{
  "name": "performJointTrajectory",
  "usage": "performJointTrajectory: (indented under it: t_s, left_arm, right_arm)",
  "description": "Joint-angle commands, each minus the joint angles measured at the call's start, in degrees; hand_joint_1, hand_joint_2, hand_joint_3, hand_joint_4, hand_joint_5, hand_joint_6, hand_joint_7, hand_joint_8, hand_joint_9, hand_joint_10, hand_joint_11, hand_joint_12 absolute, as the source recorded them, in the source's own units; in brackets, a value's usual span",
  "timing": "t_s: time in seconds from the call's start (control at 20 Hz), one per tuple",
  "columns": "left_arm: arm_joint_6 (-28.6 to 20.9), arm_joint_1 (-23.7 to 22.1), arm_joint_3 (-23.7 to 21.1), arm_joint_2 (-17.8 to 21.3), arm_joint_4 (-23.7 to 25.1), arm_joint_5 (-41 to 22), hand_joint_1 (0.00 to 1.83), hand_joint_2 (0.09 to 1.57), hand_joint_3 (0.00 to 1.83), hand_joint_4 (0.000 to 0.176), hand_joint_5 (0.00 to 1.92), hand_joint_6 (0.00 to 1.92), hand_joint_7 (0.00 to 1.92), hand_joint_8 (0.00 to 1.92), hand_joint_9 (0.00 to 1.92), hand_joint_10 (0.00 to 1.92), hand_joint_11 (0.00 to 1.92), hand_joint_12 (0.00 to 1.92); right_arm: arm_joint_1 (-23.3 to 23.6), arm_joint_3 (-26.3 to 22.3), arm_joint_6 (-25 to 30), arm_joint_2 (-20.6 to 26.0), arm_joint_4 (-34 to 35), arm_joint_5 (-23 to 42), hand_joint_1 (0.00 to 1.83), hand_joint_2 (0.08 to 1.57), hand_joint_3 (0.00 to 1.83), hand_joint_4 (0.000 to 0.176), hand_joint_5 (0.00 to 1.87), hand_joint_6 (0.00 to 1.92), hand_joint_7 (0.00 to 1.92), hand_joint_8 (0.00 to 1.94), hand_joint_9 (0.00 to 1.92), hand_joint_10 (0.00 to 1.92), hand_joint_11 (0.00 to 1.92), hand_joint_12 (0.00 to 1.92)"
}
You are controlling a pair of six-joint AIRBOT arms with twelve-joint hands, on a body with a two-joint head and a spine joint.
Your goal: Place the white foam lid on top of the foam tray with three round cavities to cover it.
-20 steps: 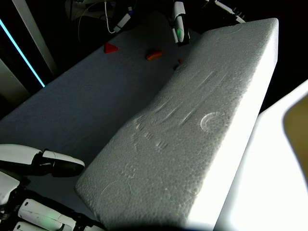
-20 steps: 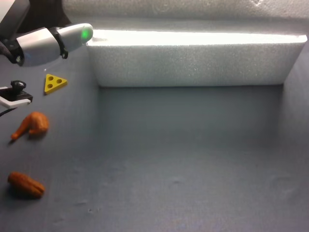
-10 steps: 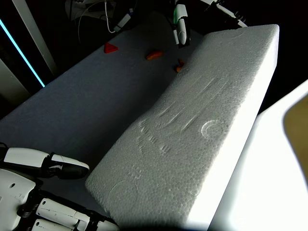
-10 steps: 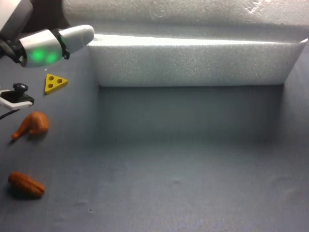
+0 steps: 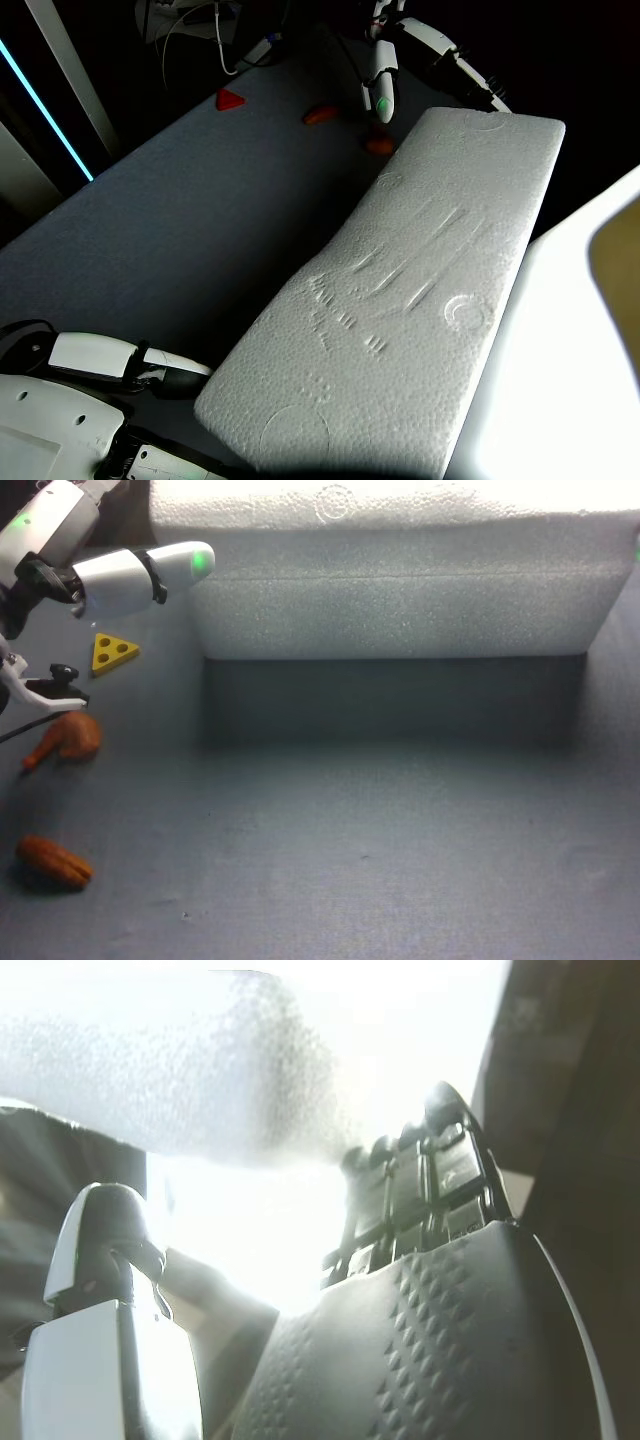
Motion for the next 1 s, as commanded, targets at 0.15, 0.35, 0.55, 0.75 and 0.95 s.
performJointTrajectory:
  t_s: [0.15,0.35,0.55,0.75,0.95]
  left_arm:
    - [-0.8,-2.1,1.7,-2.5,7.0,-2.9,0.65,1.10,0.00,0.000,0.25,0.00,0.02,0.00,0.00,0.00,0.00,0.24]
    - [-0.8,-4.1,3.6,-3.6,7.1,-0.9,0.66,1.10,0.00,0.000,0.23,0.00,0.04,0.00,0.00,0.00,0.00,0.28]
    - [-1.1,-5.1,5.9,-5.1,7.2,1.7,0.64,1.10,0.00,0.000,0.20,0.00,0.06,0.00,0.01,0.00,0.00,0.45]
    - [-1.2,-5.6,7.2,-6.0,7.0,3.5,0.60,1.11,0.00,0.000,0.17,0.00,0.09,0.00,0.07,0.02,0.00,0.81]
    - [-1.0,-4.9,8.0,-6.5,6.0,4.8,0.59,1.10,0.00,0.000,0.14,0.00,0.06,0.00,0.04,0.00,0.00,0.74]
  right_arm:
    - [1.2,0.3,-0.3,-0.9,-4.5,4.6,0.50,1.33,0.00,0.000,0.00,0.00,0.00,0.00,0.00,0.00,0.00,0.56]
    - [1.2,1.0,-0.4,-1.0,-3.6,4.2,0.50,1.32,0.00,0.000,0.00,0.00,0.02,0.01,0.04,0.02,0.00,0.84]
    - [1.2,2.0,-0.5,-1.2,-3.2,3.2,0.48,1.32,0.00,0.000,0.00,0.00,0.01,0.00,0.01,0.02,0.00,0.81]
    - [1.2,2.9,-0.5,-1.6,-2.5,2.1,0.49,1.32,0.00,0.000,0.00,0.00,0.00,0.00,0.00,0.00,0.00,0.46]
    - [1.4,3.7,-0.5,-2.1,-2.2,0.9,0.53,1.33,0.00,0.000,0.00,0.00,0.00,0.00,0.00,0.00,0.00,0.45]
